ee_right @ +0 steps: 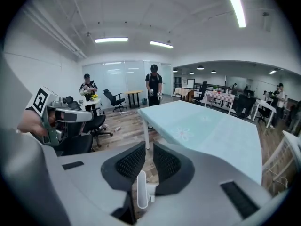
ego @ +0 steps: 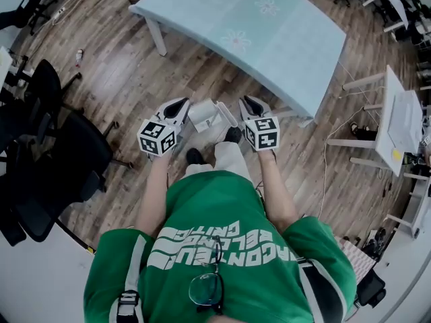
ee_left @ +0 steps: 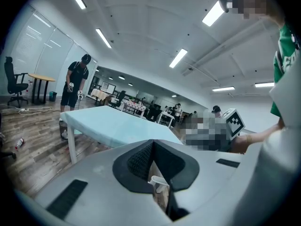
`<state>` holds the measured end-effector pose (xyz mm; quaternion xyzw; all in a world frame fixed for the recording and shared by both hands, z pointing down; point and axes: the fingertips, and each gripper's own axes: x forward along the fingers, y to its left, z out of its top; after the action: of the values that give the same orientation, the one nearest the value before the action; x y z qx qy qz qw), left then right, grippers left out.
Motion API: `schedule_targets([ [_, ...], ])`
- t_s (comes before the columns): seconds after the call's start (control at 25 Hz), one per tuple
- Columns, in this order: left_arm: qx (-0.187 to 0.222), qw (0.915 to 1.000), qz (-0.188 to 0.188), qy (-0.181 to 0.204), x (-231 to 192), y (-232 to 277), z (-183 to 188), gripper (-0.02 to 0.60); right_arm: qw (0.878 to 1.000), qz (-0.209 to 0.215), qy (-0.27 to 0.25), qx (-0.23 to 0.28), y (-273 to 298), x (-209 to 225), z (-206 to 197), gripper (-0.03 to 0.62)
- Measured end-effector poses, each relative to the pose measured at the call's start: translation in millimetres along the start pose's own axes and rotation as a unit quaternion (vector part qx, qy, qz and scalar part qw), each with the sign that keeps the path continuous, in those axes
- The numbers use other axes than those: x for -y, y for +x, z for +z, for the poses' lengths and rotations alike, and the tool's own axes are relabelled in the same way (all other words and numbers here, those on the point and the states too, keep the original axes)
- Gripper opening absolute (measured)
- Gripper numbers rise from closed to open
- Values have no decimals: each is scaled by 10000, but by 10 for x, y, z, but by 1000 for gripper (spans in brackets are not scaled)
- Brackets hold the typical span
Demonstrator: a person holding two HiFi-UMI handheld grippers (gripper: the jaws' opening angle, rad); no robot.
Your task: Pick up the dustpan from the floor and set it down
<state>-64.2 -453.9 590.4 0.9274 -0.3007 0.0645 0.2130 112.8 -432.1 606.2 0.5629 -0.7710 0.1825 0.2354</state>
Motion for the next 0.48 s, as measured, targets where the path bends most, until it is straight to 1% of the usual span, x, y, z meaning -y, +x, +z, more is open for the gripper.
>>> schedule_targets([
  [0.08, 51, 9999, -74, 84, 80, 19, 53, 3, 9999, -40, 18, 161, -126, -1, 43, 30],
  [0.16, 91, 9997, -138, 151, 153, 44, 101, 3, 9995, -54, 36, 314, -230, -6, 80, 13],
  [0.28, 111, 9995, -221, 216, 252, 85, 149, 3, 9988, -108, 84, 474, -370, 11, 105, 8],
  [0.48, 93, 9990, -329, 299, 356, 127, 173, 3, 9979, -200, 158, 590, -533, 48, 67, 8],
])
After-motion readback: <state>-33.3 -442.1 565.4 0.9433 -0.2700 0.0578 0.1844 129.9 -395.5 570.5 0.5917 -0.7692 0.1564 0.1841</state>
